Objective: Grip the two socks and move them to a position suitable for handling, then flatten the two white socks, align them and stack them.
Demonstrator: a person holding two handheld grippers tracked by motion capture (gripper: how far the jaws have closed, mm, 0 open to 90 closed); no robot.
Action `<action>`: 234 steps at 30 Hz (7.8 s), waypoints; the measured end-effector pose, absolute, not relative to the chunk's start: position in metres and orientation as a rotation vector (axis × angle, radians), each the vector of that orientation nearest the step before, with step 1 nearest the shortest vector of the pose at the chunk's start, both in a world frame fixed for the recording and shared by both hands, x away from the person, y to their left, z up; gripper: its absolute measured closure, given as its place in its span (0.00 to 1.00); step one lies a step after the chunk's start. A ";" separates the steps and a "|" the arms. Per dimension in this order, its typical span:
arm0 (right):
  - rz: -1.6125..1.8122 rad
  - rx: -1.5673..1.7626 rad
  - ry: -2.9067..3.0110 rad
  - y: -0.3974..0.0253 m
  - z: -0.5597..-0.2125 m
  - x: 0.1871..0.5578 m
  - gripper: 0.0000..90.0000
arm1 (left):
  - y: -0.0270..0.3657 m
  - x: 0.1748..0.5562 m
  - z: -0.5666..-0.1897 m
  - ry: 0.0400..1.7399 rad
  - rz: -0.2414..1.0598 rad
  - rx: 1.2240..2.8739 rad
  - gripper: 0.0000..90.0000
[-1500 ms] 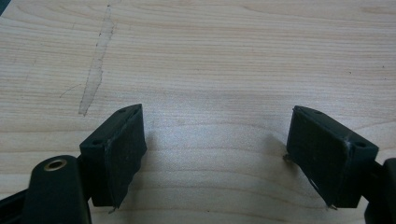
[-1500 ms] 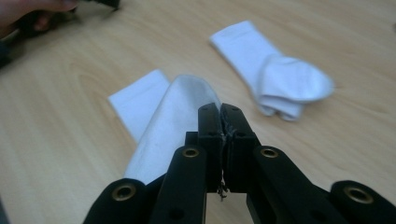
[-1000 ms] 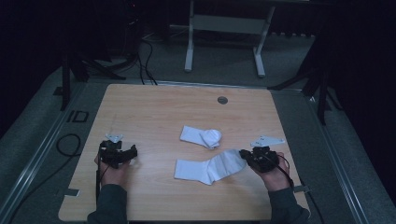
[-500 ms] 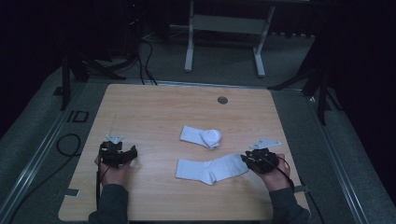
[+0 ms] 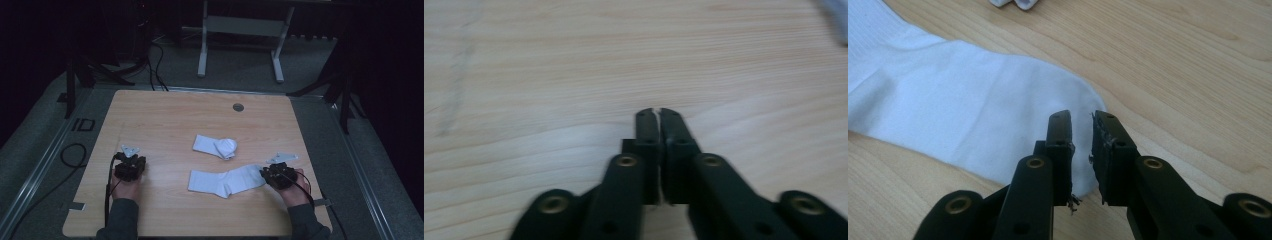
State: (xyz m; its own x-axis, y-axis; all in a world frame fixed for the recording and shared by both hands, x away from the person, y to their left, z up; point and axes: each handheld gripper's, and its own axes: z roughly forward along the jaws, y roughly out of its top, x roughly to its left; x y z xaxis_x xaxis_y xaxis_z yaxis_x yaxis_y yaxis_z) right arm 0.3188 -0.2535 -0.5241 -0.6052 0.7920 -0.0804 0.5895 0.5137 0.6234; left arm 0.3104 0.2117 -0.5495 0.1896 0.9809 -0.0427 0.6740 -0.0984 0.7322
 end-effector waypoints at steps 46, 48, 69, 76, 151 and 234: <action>0.926 1.010 2.488 -0.197 -0.514 0.295 0.83 | 0.192 0.302 -0.542 1.454 0.619 1.903 0.96; 0.941 0.987 2.484 -0.191 -0.509 0.311 0.84 | 0.192 0.302 -0.543 1.461 0.613 1.902 0.96; 0.886 1.028 2.446 -0.146 -0.516 0.412 0.88 | 0.197 0.309 -0.550 1.487 0.615 1.923 0.95; 0.829 1.052 2.463 -0.135 -0.528 0.425 0.87 | 0.197 0.310 -0.551 1.491 0.619 1.925 0.95; 0.832 0.998 2.518 -0.144 -0.512 0.401 0.83 | 0.196 0.314 -0.556 1.504 0.598 1.966 0.94; 0.767 0.700 2.653 -0.130 -0.517 0.388 0.71 | 0.196 0.314 -0.557 1.510 0.584 1.968 0.93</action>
State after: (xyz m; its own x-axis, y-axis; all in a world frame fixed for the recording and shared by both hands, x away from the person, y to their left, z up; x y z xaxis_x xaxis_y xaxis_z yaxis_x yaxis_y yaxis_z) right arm 0.3885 -0.1305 -0.5166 -0.8391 0.5257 -0.1395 0.3703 0.7400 0.5615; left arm 0.3135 0.1956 -0.5572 0.2616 0.9651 -0.0074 0.7088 -0.1869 0.6802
